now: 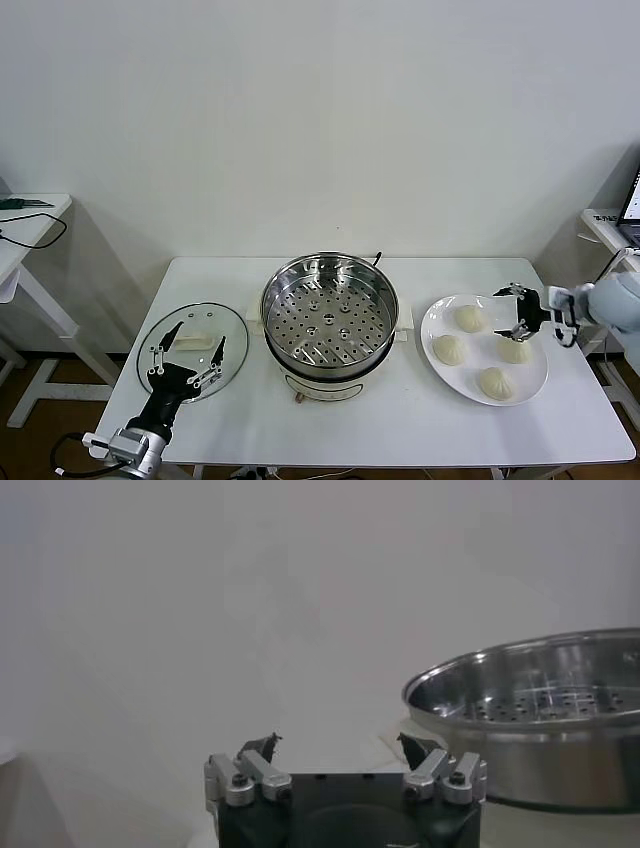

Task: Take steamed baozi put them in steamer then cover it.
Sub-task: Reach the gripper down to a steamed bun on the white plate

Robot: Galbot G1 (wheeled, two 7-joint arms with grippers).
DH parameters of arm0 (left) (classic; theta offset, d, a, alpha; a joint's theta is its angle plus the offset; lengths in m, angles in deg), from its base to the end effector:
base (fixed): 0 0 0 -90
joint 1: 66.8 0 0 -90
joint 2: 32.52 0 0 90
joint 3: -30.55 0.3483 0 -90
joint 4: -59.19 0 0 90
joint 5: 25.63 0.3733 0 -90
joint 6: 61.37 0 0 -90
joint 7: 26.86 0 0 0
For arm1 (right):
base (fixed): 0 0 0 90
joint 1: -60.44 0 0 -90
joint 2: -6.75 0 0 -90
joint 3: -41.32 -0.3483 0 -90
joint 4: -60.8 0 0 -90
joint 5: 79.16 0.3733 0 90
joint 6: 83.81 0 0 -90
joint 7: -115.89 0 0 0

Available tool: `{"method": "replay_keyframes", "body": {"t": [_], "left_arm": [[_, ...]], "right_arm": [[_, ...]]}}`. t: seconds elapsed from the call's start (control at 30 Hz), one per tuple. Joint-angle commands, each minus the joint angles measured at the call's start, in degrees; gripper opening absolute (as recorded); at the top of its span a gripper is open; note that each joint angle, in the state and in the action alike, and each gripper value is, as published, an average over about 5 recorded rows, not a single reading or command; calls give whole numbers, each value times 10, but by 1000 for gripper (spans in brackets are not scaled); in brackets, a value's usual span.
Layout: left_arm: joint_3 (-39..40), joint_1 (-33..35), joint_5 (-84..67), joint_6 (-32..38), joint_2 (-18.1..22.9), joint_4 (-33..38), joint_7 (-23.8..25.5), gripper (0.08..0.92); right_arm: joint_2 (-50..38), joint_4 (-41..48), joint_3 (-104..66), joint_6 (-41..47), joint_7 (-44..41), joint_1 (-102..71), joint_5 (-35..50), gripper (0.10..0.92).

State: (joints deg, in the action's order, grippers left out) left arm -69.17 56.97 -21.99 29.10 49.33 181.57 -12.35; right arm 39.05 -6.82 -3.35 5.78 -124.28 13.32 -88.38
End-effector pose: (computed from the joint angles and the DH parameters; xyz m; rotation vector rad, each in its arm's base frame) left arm 0.1808 0.0737 -0.2886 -0.2912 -3.0585 -0.4206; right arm 0.4973 -0.2834 -0.1790 1.1305 -1.6949 1.3574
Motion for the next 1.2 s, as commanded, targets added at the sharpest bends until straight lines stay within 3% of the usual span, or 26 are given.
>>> {"method": "replay_keyframes", "body": {"t": [0.03, 0.5, 1.2], "left_arm": [[-1, 1, 2, 1, 1, 0, 0, 823], [-11, 0, 1, 3, 7, -3, 0, 823], [-9, 13, 2, 11, 7, -3, 1, 823]], "right_arm": [[52, 109, 166, 5, -83, 174, -27, 823], [163, 208, 154, -2, -85, 162, -93, 823], [175, 209, 106, 0, -71, 112, -139, 823]]}}
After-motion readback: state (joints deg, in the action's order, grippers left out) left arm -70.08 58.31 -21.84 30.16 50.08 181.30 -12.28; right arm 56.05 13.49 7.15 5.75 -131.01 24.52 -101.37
